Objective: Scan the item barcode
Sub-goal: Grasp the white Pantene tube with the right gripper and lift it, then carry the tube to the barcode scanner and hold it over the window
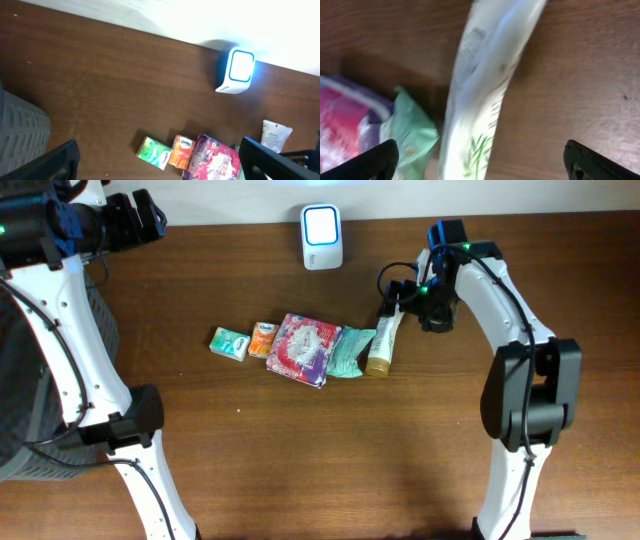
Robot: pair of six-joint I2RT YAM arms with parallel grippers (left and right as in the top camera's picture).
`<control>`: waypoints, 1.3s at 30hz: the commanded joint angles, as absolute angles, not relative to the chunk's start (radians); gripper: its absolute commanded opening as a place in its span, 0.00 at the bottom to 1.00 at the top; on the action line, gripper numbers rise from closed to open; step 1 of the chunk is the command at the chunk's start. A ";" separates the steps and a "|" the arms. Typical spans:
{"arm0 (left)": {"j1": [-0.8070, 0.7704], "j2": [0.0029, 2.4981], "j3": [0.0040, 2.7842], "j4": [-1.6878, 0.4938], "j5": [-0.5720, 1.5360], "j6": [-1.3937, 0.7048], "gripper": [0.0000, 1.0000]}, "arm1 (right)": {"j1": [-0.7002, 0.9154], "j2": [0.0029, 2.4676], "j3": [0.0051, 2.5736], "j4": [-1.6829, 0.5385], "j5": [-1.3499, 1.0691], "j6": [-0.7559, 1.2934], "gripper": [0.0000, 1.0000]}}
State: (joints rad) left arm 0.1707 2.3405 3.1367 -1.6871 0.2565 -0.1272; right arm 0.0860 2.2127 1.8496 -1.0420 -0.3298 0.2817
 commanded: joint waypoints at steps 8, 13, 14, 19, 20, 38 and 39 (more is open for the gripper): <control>0.173 2.343 3.135 -1.688 0.257 -0.115 0.99 | 0.084 2.331 1.850 -1.001 -0.408 0.292 0.62; 0.173 2.343 3.135 -1.688 0.257 -0.115 0.99 | 0.088 2.331 1.850 -1.022 -0.476 0.284 0.27; 0.173 2.343 3.135 -1.688 0.257 -0.115 0.99 | 0.086 2.331 1.851 -1.033 -0.527 0.248 0.14; 0.173 2.343 3.135 -1.688 0.257 -0.115 0.99 | 0.051 2.288 1.864 -1.061 -0.888 0.153 0.04; 0.173 2.343 3.135 -1.688 0.257 -0.115 0.99 | 0.044 2.275 1.878 -1.067 -0.923 0.153 0.04; 0.173 2.343 3.135 -1.688 0.257 -0.115 0.99 | 0.282 2.023 1.986 -0.695 -1.060 0.275 0.04; 0.173 2.343 3.135 -1.688 0.257 -0.115 0.99 | 0.289 2.023 1.986 -0.690 -1.059 0.274 0.04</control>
State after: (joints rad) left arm 0.1707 2.3405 3.1367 -1.6871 0.2565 -0.1272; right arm 0.2760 2.0514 1.9652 -0.7162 -1.0569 0.1917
